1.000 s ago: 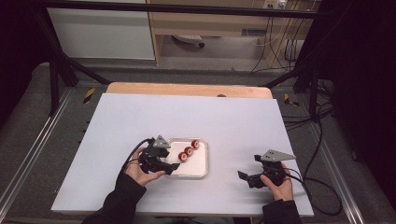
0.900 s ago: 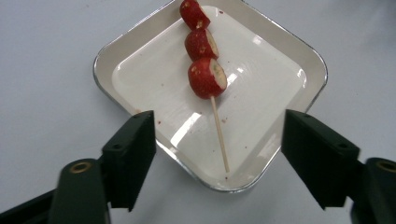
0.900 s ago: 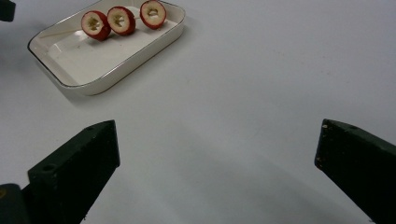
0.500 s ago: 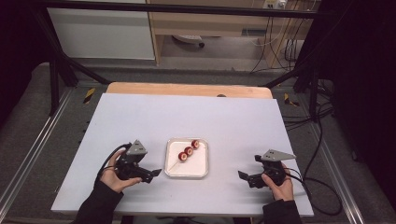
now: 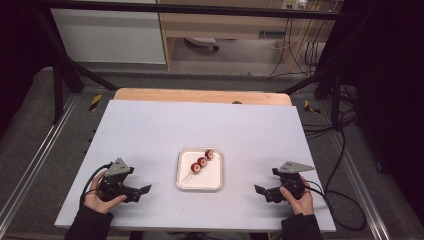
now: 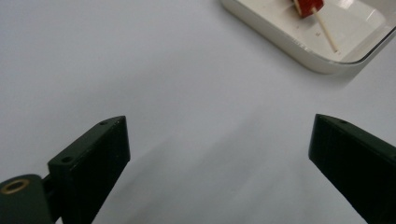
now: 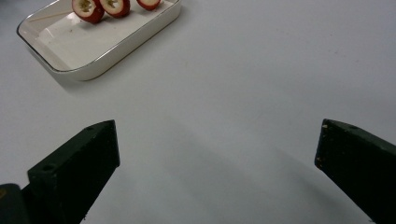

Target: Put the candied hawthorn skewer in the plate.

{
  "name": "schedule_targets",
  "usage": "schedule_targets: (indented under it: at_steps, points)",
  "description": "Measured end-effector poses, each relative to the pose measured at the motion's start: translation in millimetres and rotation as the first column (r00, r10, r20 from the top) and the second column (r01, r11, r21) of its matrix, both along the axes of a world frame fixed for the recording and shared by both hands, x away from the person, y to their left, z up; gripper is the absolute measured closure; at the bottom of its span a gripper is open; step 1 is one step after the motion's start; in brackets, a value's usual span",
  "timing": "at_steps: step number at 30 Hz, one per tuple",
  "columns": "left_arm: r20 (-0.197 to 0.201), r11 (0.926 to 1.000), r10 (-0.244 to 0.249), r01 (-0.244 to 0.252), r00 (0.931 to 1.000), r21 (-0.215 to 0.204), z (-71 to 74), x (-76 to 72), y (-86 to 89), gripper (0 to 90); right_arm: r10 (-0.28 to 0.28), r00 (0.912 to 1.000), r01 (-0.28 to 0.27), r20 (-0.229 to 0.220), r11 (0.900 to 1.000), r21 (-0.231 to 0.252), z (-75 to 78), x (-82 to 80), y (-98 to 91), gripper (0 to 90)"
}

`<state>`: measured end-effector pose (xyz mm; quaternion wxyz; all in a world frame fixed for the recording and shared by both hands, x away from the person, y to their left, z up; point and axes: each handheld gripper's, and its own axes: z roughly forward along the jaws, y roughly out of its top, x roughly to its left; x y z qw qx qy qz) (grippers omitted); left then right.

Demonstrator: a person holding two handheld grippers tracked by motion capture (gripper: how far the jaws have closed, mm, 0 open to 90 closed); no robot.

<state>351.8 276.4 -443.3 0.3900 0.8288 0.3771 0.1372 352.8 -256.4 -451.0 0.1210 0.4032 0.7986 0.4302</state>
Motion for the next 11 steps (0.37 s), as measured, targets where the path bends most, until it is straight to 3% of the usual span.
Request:
schedule_targets:
  at_steps: [11]
  points:
    - [0.005, 1.0000, 0.008, -0.008, 1.0000, -0.005, -5.4, -2.6, 11.8, 6.6, 0.009, 0.9999, -0.009, -0.014, 0.9999, -0.007, -2.0, -0.8, 1.4, 0.6]
